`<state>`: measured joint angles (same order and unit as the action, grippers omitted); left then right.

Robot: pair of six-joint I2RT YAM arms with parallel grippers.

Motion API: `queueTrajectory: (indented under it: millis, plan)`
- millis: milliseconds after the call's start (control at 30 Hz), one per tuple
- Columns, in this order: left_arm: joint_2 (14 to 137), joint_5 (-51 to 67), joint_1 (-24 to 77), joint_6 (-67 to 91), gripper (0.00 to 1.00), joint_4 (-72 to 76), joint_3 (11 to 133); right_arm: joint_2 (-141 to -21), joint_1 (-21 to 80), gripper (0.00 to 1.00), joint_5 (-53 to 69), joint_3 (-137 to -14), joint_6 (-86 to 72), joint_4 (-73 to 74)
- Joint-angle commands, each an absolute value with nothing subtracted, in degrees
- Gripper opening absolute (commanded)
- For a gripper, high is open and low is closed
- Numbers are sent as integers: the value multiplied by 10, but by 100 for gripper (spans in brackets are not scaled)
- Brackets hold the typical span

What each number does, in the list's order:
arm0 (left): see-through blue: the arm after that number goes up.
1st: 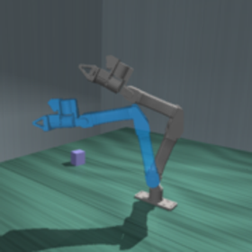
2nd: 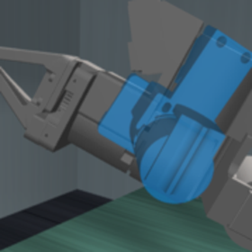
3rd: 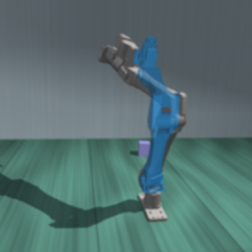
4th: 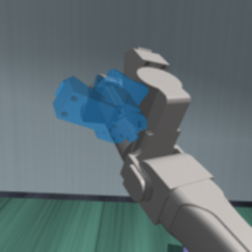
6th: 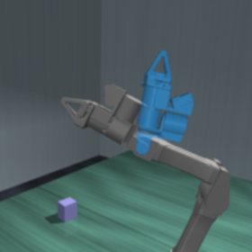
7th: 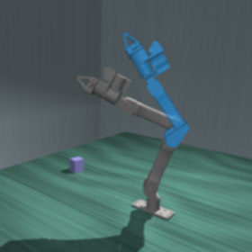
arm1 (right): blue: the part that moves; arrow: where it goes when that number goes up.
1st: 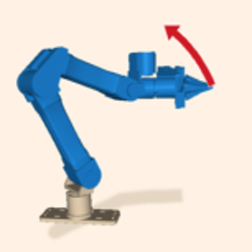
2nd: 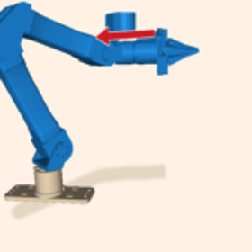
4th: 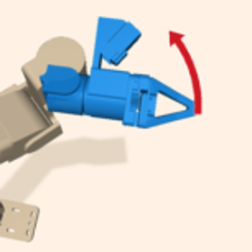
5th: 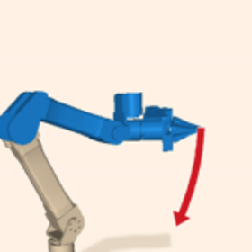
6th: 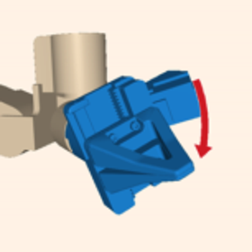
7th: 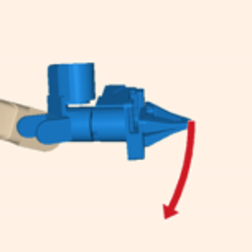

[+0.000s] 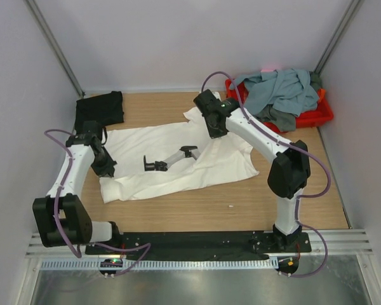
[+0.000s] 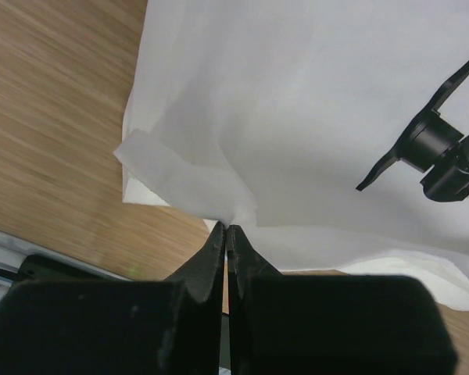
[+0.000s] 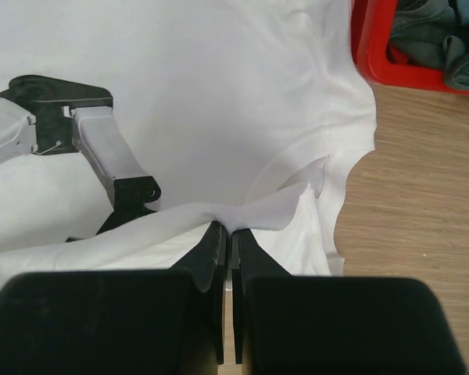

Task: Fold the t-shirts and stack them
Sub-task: Fold the tshirt

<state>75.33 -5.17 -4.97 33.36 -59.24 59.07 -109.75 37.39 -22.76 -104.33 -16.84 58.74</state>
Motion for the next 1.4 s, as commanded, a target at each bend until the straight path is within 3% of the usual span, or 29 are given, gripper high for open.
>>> queueTrajectory:
  millis: [0, 600, 667, 700, 767, 800, 833, 900, 933, 1067, 1200, 1367]
  plan:
    - [786, -40, -60, 305, 0, -560, 626, -1113, 359, 1, -235, -1077, -139, 583]
    - [939, -120, -74, 309, 0, -536, 696, -1243, 323, 3, -268, -1160, -141, 579]
    - [983, -121, -78, 304, 5, -538, 723, -1288, 311, 26, -262, -1216, -144, 591]
    - [998, -119, -81, 300, 19, -554, 754, -1305, 308, 56, -263, -1238, -147, 612]
    - [1028, -113, -81, 299, 36, -576, 786, -1331, 299, 71, -274, -1292, -151, 632]
    - [1026, -110, -82, 300, 50, -584, 794, -1329, 299, 78, -280, -1302, -157, 648]
    - [1017, -108, -81, 305, 57, -586, 793, -1322, 299, 79, -286, -1293, -161, 647]
    - [961, -110, -81, 308, 73, -581, 779, -1267, 299, 81, -288, -1254, -165, 624]
    - [942, -119, -81, 313, 75, -582, 765, -1236, 298, 81, -291, -1197, -174, 612]
    - [818, -95, -81, 332, 77, -581, 704, -1034, 290, 90, -277, -1006, -217, 512]
    - [714, -20, -81, 387, 77, -549, 602, -897, 256, 91, -152, -793, -277, 447]
    - [605, 44, -78, 498, 74, -482, 439, -792, 216, 91, -67, -627, -359, 390]
